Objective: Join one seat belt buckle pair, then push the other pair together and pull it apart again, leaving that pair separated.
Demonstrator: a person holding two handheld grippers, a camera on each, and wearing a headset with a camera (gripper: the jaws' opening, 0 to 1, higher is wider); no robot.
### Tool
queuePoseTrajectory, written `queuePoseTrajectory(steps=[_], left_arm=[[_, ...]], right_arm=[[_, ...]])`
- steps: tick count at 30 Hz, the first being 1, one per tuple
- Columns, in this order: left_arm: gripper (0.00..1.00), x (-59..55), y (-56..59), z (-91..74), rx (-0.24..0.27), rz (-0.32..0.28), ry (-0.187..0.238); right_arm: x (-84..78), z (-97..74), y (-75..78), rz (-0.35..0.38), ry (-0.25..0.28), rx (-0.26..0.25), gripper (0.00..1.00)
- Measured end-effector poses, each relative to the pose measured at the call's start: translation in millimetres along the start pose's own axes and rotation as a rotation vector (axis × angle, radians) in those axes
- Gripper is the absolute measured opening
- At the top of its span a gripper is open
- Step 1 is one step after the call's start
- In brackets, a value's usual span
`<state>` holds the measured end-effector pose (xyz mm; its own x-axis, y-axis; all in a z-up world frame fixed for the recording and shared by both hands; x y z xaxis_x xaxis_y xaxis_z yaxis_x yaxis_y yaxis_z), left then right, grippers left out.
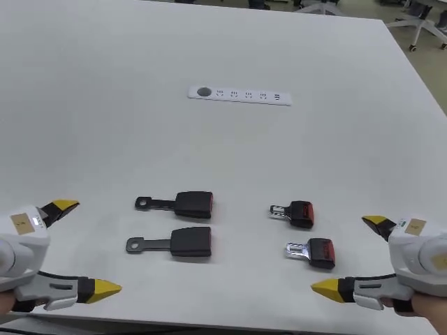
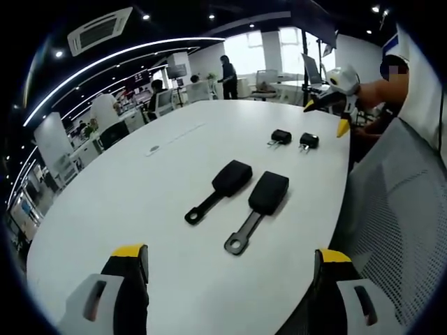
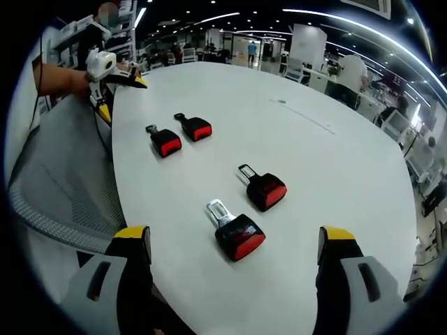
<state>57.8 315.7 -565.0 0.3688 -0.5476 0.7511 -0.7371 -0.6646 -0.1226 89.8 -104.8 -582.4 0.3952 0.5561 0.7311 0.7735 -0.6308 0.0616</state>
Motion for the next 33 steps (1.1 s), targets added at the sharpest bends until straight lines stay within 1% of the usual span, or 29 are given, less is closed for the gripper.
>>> queuePoseTrajectory(steps=[3, 6, 10, 14, 16, 19, 21, 26, 27, 30, 31, 32, 33], left_arm=[[1.0, -1.9, -0.9, 0.3, -0.003, -0.001, -0.002], [1.0, -1.2, -1.0, -0.2, 0.002, -0.001, -0.001], [1.0, -2.8, -0.5, 1.1, -0.005, 0.005, -0.007], [1.0, -4.9, 0.1, 3.0, -0.017, 0.005, -0.015], [1.0, -4.6, 0.3, 2.9, -0.018, 0.012, -0.015], [1.0, -2.6, 1.7, 2.2, -0.017, 0.013, -0.009], [1.0, -2.5, 2.4, 2.4, -0.018, 0.017, -0.012], [1.0, -1.1, 6.1, 2.6, -0.025, 0.028, -0.016], [1.0, -1.6, 6.3, 2.5, -0.024, 0.034, -0.023], [0.99, -2.0, 6.1, 2.4, -0.023, 0.029, -0.027], [0.99, -0.5, 7.6, 2.3, -0.036, 0.022, -0.011], [0.98, -0.4, 8.0, 2.3, -0.042, 0.01, -0.006], [0.99, -0.7, 7.1, 2.6, -0.037, 0.013, -0.01]], right_arm=[[-0.3, 0.3, 0.4, 0.007, -0.005, -0.003, 0.99], [-0.9, 3.1, 0.0, 0.004, -0.011, -0.001, 0.99], [3.4, 3.7, -3.5, -0.004, -0.008, 0.003, 0.99], [3.5, 3.0, -5.3, -0.028, -0.027, -0.001, 0.98], [3.5, 2.4, -8.7, -0.036, -0.032, 0.004, 0.98], [2.4, 1.6, -7.0, -0.042, -0.036, 0.001, 0.97], [2.6, 0.9, -6.1, -0.03, -0.029, 0.0, 0.97], [3.1, -2.1, -6.6, -0.027, -0.019, 0.001, 0.95], [2.3, -1.6, -6.2, -0.027, -0.019, 0.001, 0.95], [0.4, -2.9, -4.6, -0.02, -0.014, 0.0, 0.94], [0.5, -3.3, -5.7, -0.02, -0.014, 0.0, 0.94], [0.4, -3.9, -6.1, -0.019, -0.013, 0.0, 0.94], [0.4, -4.7, -6.4, -0.02, -0.011, 0.0, 0.94]])
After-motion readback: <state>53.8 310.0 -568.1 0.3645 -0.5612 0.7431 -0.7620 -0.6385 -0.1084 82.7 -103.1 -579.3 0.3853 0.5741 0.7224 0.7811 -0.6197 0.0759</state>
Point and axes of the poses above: the centre of the closed fingertips' face, and the gripper's own axes: z roughly forward along the fingers, y roughly to its right, x roughly out of its top, the point moved 6 cm from there along -z, roughly backward along the fingers, and after that the axes turned 1 degree about y, right-handed, at the moved point
